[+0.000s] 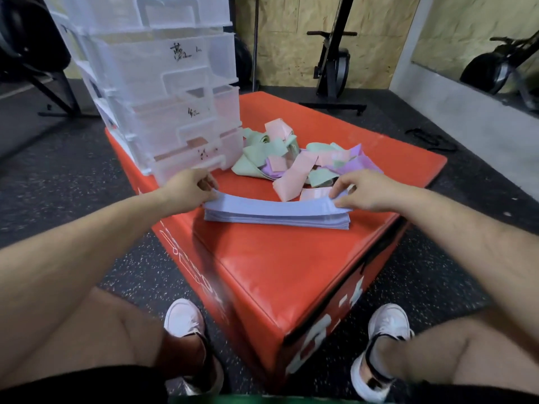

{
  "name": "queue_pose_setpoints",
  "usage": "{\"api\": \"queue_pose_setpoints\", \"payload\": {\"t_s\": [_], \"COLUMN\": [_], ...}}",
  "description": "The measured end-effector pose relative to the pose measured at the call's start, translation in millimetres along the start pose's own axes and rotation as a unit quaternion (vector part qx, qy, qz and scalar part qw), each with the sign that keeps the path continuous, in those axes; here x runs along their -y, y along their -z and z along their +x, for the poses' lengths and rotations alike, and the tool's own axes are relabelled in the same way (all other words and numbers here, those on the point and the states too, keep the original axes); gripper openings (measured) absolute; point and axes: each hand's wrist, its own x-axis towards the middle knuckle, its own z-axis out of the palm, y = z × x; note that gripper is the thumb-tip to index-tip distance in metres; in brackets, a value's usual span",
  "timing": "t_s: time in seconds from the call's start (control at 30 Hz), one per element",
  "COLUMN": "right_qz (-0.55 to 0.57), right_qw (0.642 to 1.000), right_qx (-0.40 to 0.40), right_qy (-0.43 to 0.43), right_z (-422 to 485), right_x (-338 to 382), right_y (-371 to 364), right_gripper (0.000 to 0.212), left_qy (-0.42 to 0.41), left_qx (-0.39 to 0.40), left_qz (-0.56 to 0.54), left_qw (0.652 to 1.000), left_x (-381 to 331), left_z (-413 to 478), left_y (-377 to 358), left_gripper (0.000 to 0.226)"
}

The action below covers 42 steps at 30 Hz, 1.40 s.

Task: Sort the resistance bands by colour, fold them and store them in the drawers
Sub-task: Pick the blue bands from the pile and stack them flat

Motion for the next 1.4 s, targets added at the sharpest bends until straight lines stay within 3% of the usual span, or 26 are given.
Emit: {"api": "queue_pose_setpoints", "payload": {"t_s": [0.2, 0.33, 0.5, 0.67, 0.77, 0.87, 0.93, 1.03, 1.13, 1.23, 1.3, 1.4], "right_qz": [-0.105, -0.189, -0.163, -0.162, -0.106, -0.071, -0.100, -0.137, -0.131, -0.134, -0.106, -0.036], "right_qw": [0.993, 0.979, 0.976, 0.977, 0.986, 0.996, 0.994, 0.990, 0.987, 0.986, 0.991, 0.997], "right_qx": [0.032, 0.024, 0.082, 0.087, 0.089, 0.003, -0.043, 0.005, 0.074, 0.077, 0.055, -0.066], "right_qy": [0.048, 0.078, 0.118, 0.112, 0.092, 0.050, 0.029, -0.024, -0.061, -0.063, -0.059, -0.032], "right_z": [9, 12, 8, 10, 11, 18, 27, 39, 44, 52, 56, 62], "right_x": [-5, -5, -1, -3, -3, -4, -11, -24, -32, -37, -37, -32], "right_y": [-23, -26, -32, -34, -30, -12, 1, 10, 5, -2, 1, 15], "right_gripper": [0.014, 0.020, 0.050, 0.049, 0.047, 0.026, 0.017, 0.032, 0.046, 0.037, 0.019, 0.010], "left_qy": [-0.059, -0.162, -0.201, -0.199, -0.193, -0.188, -0.192, -0.163, -0.144, -0.131, -0.130, -0.127], "left_qx": [0.025, 0.007, 0.126, 0.172, 0.178, 0.163, 0.146, 0.113, 0.116, 0.148, 0.139, 0.080], "left_qz": [0.161, 0.202, 0.182, 0.164, 0.191, 0.180, 0.162, 0.152, 0.170, 0.204, 0.171, 0.048], "left_qw": [0.985, 0.966, 0.954, 0.951, 0.946, 0.952, 0.957, 0.968, 0.968, 0.959, 0.967, 0.987], "left_x": [0, 0, -14, -15, -24, -39, -54, -78, -93, -101, -105, -116], "left_z": [-1, 0, -7, 5, 8, 15, 26, 42, 59, 67, 73, 79], "left_y": [-13, -16, -30, -34, -34, -41, -50, -64, -79, -90, -96, -98], "left_gripper": [0.017, 0.022, 0.076, 0.059, 0.059, 0.067, 0.055, 0.038, 0.035, 0.039, 0.032, 0.018]}}
